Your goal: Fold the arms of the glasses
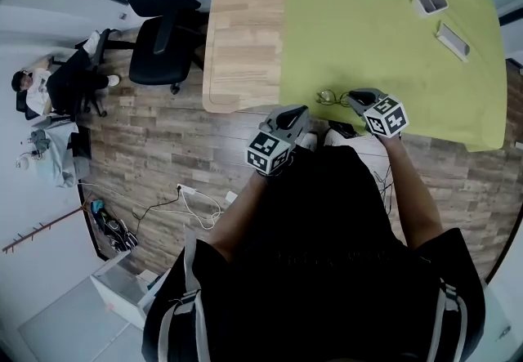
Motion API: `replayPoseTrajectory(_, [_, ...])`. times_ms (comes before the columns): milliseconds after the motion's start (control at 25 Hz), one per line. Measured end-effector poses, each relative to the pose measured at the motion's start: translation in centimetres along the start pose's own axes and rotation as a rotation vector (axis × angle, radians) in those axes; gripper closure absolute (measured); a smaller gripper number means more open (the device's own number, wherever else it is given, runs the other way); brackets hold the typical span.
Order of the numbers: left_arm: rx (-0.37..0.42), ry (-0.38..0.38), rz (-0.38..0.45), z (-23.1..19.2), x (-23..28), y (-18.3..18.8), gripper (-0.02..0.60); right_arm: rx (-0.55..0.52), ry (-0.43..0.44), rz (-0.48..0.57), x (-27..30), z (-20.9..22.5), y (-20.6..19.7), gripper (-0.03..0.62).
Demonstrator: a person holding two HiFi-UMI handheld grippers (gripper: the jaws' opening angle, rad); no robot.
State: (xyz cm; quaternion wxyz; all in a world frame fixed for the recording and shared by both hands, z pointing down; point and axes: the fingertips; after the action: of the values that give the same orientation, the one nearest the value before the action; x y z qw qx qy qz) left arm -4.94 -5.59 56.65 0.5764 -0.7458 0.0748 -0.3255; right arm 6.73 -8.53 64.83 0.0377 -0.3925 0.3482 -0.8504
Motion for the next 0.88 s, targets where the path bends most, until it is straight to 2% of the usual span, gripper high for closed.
replayPoseTrajectory(400, [-0.003, 0.007, -0.016, 0.5, 0.4, -0.1, 0.563, 0.037, 0.005, -0.032, -0.2, 1.6, -2.2, 0.539])
replayPoseTrajectory(880, [-0.005, 0.003, -0.065, -0.1, 0.1, -0.3, 0.563, 0.107, 0.014, -0.070, 1.2, 4.2, -2.9, 0.539])
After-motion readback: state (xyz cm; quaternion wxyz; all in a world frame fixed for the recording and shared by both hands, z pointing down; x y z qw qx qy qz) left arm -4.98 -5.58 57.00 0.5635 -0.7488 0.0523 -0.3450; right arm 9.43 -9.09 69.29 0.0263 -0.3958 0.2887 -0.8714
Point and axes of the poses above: the fingertips, and each gripper's own axes: x forward along the fingers, z to its right, y out of its top, and after that the axes turned 10 degrees about x, right-handed
